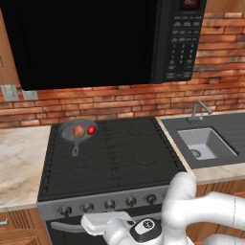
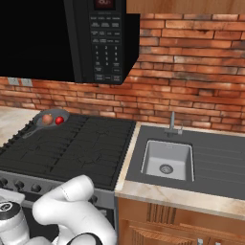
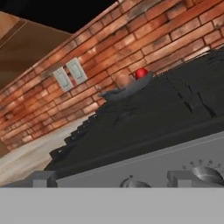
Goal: Place the pan on the rear left burner on the stove. Then place the tomato and the onion in the pan and turn on the rear left burner.
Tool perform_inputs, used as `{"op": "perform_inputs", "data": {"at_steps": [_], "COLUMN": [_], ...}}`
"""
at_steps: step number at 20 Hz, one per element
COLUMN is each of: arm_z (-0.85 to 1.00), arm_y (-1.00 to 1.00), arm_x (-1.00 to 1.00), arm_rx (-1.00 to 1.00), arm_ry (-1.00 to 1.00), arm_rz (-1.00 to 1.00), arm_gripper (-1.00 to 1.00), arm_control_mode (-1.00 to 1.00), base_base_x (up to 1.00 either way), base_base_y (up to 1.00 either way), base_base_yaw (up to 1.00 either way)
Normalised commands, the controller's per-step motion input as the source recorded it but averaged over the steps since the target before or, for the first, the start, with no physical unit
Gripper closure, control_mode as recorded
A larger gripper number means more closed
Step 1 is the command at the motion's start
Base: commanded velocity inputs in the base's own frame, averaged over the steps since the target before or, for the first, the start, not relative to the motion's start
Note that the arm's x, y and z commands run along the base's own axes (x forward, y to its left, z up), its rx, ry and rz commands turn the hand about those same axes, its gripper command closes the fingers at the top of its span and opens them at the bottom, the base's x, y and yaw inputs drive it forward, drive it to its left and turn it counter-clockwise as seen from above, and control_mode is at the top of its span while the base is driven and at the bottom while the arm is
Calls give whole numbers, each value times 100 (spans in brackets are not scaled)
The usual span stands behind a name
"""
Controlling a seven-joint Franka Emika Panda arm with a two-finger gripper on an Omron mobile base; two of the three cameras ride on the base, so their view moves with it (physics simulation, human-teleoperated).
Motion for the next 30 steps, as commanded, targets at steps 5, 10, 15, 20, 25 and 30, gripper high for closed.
{"op": "perform_inputs", "data": {"at_steps": [5,10,15,20,25,30], "arm_z": [-2,-12,-20,-9,0,0], "arm_y": [2,0,0,2,0,0], "arm_x": [0,0,0,0,0,0], "arm_rx": [-3,-7,-8,-10,-11,-11], "arm_ry": [0,0,0,0,-1,0], "arm_rz": [-13,-11,-7,-1,0,0], "arm_gripper": [-100,-100,-100,-100,-100,-100], "arm_control_mode": [-100,-100,-100,-100,-100,-100], "base_base_x": [0,0,0,0,0,0], "base_base_y": [0,0,0,0,0,0], "base_base_yaw": [0,0,0,0,0,0]}}
